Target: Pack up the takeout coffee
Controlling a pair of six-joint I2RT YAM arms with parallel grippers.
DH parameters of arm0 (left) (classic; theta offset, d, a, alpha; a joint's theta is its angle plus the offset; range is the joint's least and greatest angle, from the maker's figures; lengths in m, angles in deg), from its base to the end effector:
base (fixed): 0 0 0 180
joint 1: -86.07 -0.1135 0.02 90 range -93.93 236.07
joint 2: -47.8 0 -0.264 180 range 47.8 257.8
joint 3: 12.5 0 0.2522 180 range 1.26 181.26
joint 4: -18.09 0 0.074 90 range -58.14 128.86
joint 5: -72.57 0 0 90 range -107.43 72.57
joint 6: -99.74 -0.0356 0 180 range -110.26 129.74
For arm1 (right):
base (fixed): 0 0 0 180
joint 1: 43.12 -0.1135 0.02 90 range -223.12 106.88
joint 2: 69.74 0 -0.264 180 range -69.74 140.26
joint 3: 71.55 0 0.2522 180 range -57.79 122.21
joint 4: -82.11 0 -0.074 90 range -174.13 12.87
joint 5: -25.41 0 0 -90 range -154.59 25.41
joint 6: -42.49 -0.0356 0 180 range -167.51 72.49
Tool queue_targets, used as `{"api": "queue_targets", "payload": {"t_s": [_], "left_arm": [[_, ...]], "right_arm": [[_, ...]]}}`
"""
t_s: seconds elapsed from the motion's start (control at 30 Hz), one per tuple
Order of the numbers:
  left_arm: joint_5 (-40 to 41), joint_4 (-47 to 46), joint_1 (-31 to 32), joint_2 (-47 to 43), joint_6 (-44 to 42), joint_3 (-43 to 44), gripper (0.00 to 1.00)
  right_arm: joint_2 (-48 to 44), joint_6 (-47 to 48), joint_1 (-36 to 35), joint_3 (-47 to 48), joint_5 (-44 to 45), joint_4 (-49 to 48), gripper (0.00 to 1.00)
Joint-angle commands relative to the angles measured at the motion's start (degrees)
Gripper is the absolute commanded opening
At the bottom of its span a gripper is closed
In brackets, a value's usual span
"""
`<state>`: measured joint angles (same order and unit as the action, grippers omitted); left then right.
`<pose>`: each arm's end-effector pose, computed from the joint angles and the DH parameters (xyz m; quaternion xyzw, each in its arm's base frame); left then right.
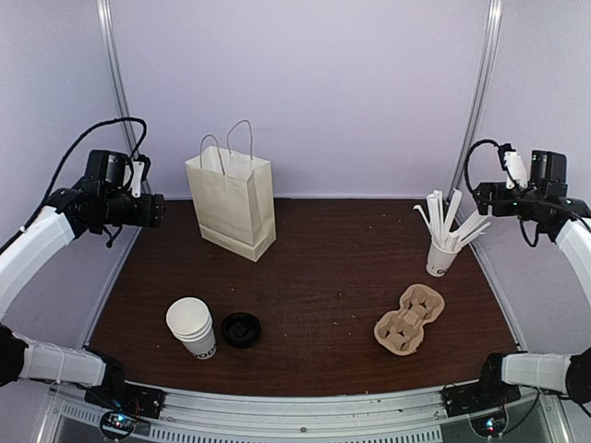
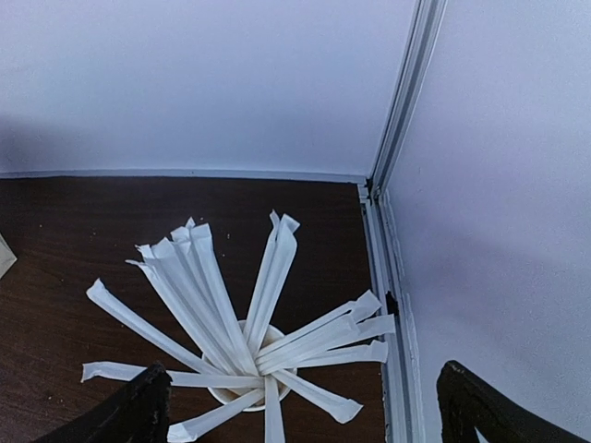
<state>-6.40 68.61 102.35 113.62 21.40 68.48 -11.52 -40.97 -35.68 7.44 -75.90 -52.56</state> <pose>0.2363 -0.0619 0.3572 -0.0084 0.8854 -0.0274 0.4639 0.2149 -0.0210 0.3821 -0.0467 0.8376 0.0168 0.5440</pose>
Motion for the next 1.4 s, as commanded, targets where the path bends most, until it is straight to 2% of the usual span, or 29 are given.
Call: {"api": "queue_targets", "payload": {"t_s": [0.0, 0.13, 0.27, 0.43, 0.57, 0.67, 0.83, 0.97, 1.07, 1.13, 1.2, 1.37], "left_arm": [[-8.9, -10.8, -3.6, -0.1, 1.5, -5.3, 0.78], [-10.3, -8.8, -2.3, 0.1, -1.2, -4.7, 0.73], [-10.5, -2.8, 2.9, 0.8, -1.2, 0.6, 0.68], [-11.9, 6.8, 11.8, 2.6, 0.5, 9.8, 0.64], [-13.7, 13.6, 17.7, 5.0, 1.7, 15.1, 0.53], [-13.5, 20.3, 22.6, 7.5, 2.5, 18.9, 0.44], [-10.3, 31.4, 31.3, 11.4, 4.3, 22.1, 0.39], [-6.8, 40.5, 36.5, 15.2, 7.0, 23.9, 0.31], [-4.3, 48.0, 38.8, 17.9, 10.2, 25.1, 0.27], [-4.3, 51.7, 39.6, 18.9, 12.8, 25.0, 0.27], [-5.1, 53.7, 40.2, 18.7, 14.7, 24.1, 0.33], [-8.2, 53.1, 40.4, 17.8, 17.7, 19.3, 0.35]], "right_arm": [[0.2, -3.1, 0.4, -7.7, -3.2, -11.4, 1.00], [0.4, -3.9, 0.4, -14.3, -9.1, -17.3, 1.00], [1.0, -3.1, -2.1, -17.3, -10.4, -20.0, 1.00], [3.8, 1.3, -12.0, -15.4, -6.7, -18.5, 1.00], [5.2, 6.5, -20.2, -12.9, -4.4, -15.9, 1.00], [5.4, 9.2, -23.9, -11.7, -7.3, -14.7, 1.00], [5.4, 6.2, -24.7, -13.2, -12.3, -16.1, 1.00], [6.9, 7.5, -23.5, -16.5, -25.6, -16.9, 1.00], [8.7, 8.6, -23.5, -17.3, -28.0, -17.6, 1.00], [9.7, 9.1, -23.4, -17.2, -28.0, -17.4, 1.00], [9.9, 10.1, -23.4, -17.6, -28.4, -17.4, 1.00], [10.4, 12.0, -23.6, -18.0, -28.8, -16.9, 1.00]]}}
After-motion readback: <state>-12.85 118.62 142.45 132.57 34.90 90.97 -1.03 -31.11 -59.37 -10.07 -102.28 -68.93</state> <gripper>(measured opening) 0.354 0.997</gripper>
